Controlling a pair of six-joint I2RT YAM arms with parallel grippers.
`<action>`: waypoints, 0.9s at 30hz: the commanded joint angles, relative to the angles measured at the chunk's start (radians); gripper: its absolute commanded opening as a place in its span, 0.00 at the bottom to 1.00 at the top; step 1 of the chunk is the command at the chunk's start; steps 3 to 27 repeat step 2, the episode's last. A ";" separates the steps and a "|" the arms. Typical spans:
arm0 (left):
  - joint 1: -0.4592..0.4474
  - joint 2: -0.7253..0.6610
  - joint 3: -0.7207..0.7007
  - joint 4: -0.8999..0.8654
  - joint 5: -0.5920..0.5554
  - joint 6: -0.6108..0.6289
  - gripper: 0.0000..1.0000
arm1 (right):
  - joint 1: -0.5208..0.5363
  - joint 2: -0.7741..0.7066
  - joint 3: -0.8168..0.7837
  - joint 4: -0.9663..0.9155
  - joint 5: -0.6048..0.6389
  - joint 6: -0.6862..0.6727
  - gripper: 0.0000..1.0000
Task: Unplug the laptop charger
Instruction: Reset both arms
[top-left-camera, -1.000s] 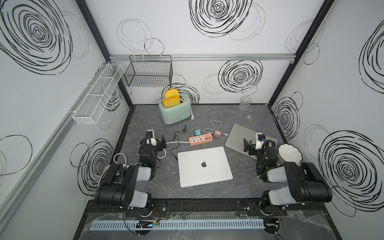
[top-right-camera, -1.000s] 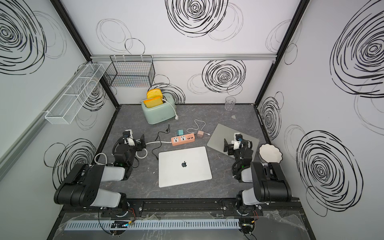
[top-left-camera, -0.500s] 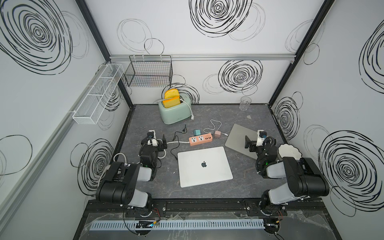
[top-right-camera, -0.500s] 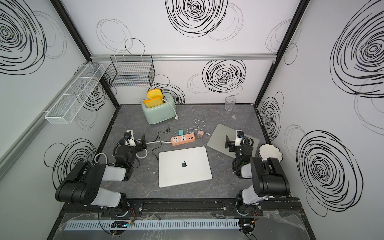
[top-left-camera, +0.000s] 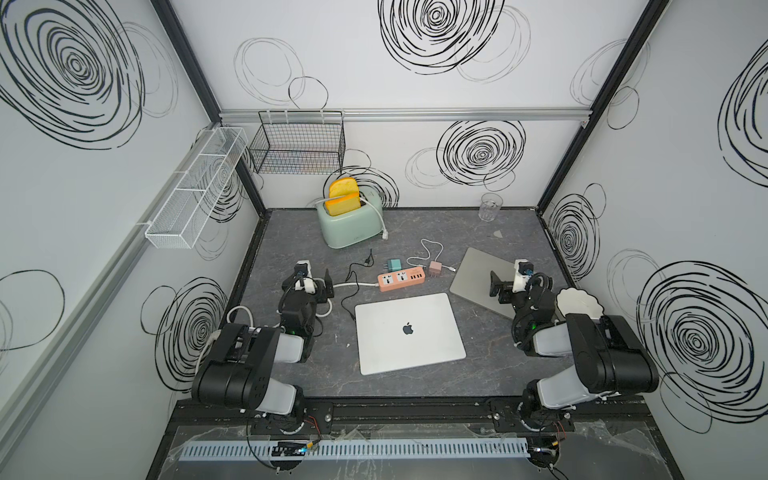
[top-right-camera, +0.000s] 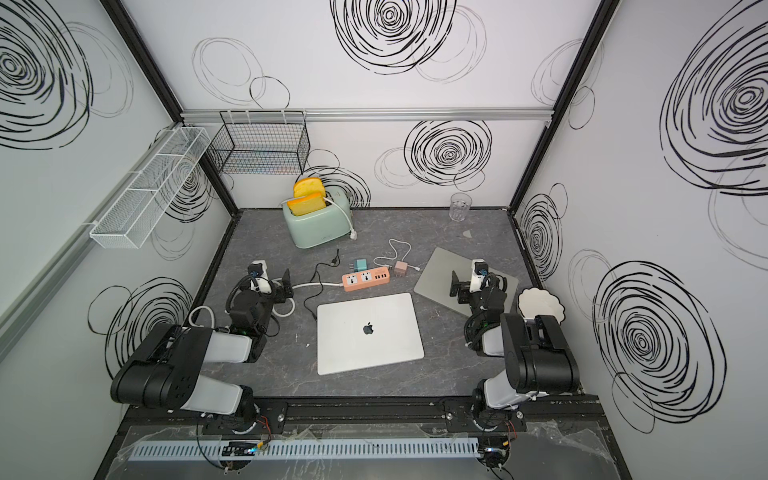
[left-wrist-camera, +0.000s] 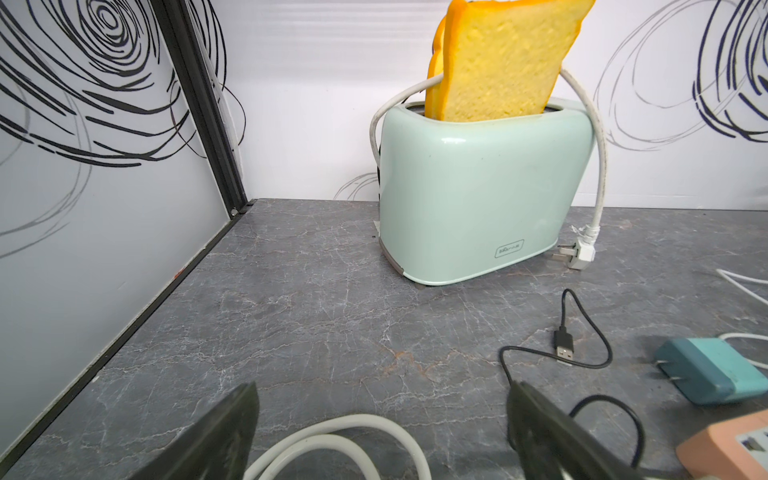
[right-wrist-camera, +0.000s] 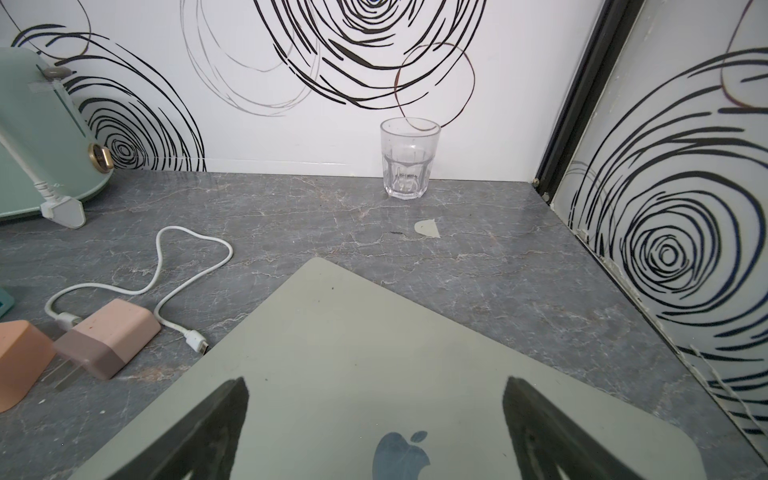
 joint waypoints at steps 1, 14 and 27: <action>-0.006 -0.006 -0.007 0.089 -0.008 0.019 0.97 | -0.006 -0.001 0.013 0.013 -0.015 0.004 0.99; -0.006 -0.006 -0.007 0.089 -0.009 0.019 0.97 | -0.005 -0.004 0.011 0.014 -0.015 0.003 0.99; -0.006 -0.006 -0.007 0.089 -0.009 0.019 0.97 | -0.005 -0.004 0.011 0.014 -0.015 0.003 0.99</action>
